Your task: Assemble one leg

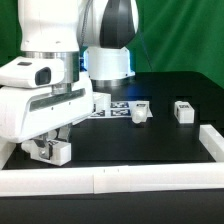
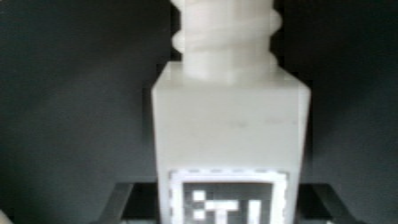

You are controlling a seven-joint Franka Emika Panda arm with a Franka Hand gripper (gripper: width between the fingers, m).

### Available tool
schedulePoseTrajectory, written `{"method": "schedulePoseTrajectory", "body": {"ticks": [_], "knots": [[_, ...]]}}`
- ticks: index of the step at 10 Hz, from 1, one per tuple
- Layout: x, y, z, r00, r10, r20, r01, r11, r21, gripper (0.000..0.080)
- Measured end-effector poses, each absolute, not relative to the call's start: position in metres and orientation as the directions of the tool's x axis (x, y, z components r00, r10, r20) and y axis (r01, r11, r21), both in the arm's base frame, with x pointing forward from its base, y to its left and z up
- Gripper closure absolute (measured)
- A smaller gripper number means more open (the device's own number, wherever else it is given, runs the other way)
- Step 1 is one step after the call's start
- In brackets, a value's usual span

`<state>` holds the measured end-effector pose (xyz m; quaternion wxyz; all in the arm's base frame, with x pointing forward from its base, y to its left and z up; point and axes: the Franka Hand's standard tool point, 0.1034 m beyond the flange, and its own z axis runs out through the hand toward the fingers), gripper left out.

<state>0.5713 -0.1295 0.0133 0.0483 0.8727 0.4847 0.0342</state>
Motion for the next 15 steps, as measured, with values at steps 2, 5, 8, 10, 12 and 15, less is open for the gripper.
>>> {"method": "schedulePoseTrajectory", "body": {"ticks": [2, 5, 8, 10, 12, 15], "knots": [[0.571, -0.13, 0.013, 0.528, 0.849, 0.013, 0.843, -0.526, 0.117, 0.029], [0.573, -0.119, 0.042, 0.571, 0.821, 0.014, 0.816, -0.569, 0.098, 0.0178], [0.542, -0.123, 0.074, 0.59, 0.807, 0.02, 0.802, -0.588, 0.105, 0.0151], [0.544, -0.123, 0.075, 0.59, 0.807, 0.024, 0.8, -0.589, 0.115, 0.015], [0.543, -0.123, 0.075, 0.59, 0.807, 0.024, 0.8, -0.589, 0.114, 0.015], [0.512, -0.131, 0.073, 0.592, 0.806, 0.016, 0.801, -0.591, 0.102, 0.015]]}}
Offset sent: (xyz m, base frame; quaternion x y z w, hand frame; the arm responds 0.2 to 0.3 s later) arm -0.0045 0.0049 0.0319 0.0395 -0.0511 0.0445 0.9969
